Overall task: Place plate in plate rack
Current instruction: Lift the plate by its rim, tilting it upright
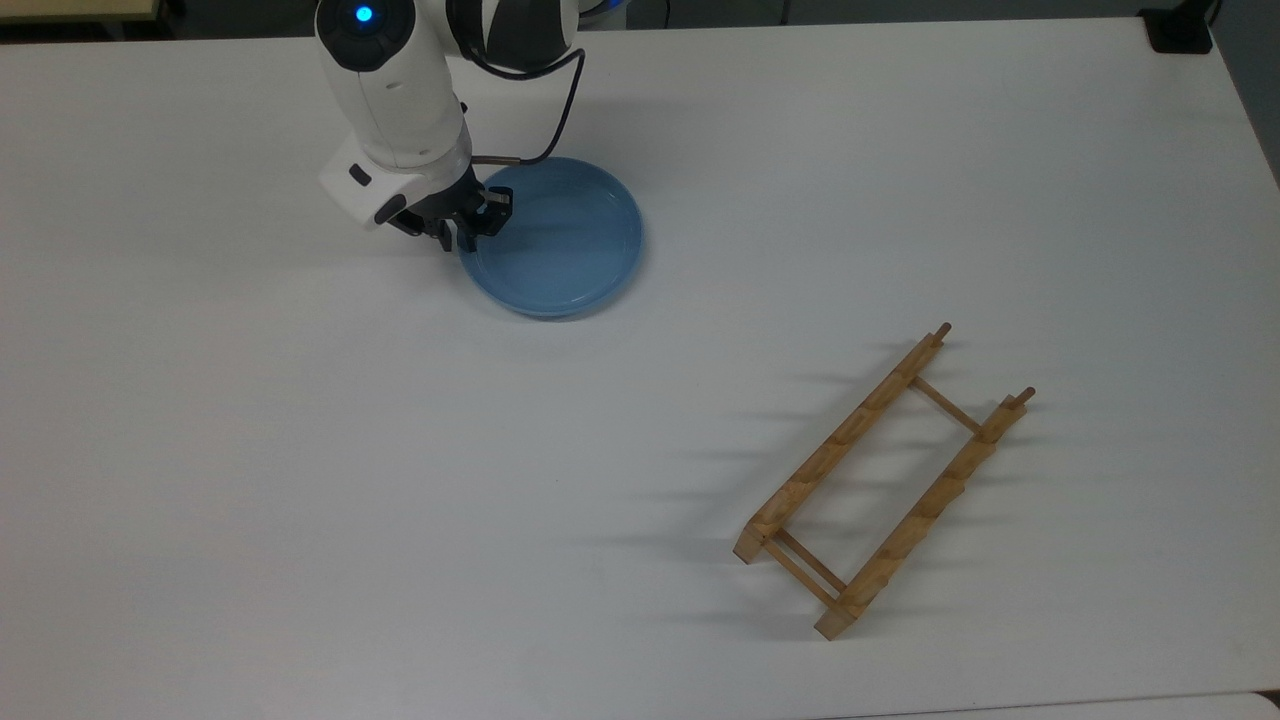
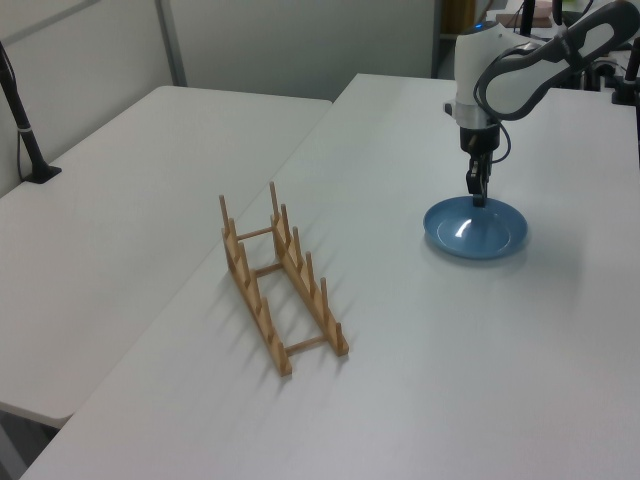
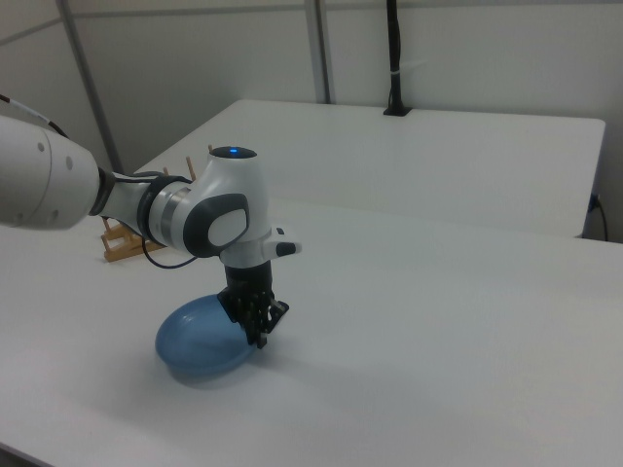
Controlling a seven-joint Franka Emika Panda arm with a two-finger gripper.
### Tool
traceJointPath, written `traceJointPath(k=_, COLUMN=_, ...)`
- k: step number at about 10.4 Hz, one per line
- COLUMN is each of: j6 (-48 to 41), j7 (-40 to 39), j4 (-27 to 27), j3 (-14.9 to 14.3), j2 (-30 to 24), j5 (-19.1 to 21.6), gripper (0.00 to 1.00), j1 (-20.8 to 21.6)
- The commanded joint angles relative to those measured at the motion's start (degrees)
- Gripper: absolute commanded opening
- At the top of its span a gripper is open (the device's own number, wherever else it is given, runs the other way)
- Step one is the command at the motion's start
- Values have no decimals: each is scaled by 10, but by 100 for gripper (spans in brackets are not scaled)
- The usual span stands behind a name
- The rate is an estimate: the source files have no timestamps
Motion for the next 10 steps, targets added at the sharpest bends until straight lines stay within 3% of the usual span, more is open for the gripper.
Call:
traceJointPath(k=1, j6=29, j7=34, j4=-3, j3=7, j2=-10, j5=-1, gripper=0, j1=6)
traceJointPath(k=5, j6=27, j7=40, j4=5, j3=9, j2=-18, j5=0, gripper=0, j1=6)
traceJointPath(k=8, j6=10, j7=41, j4=24, j3=10, j2=-57, j5=1, gripper=0, j1=3)
traceJointPath(k=10, j6=-20, j7=38, j4=73, j3=13, j2=-68, j5=16, gripper=0, j1=3)
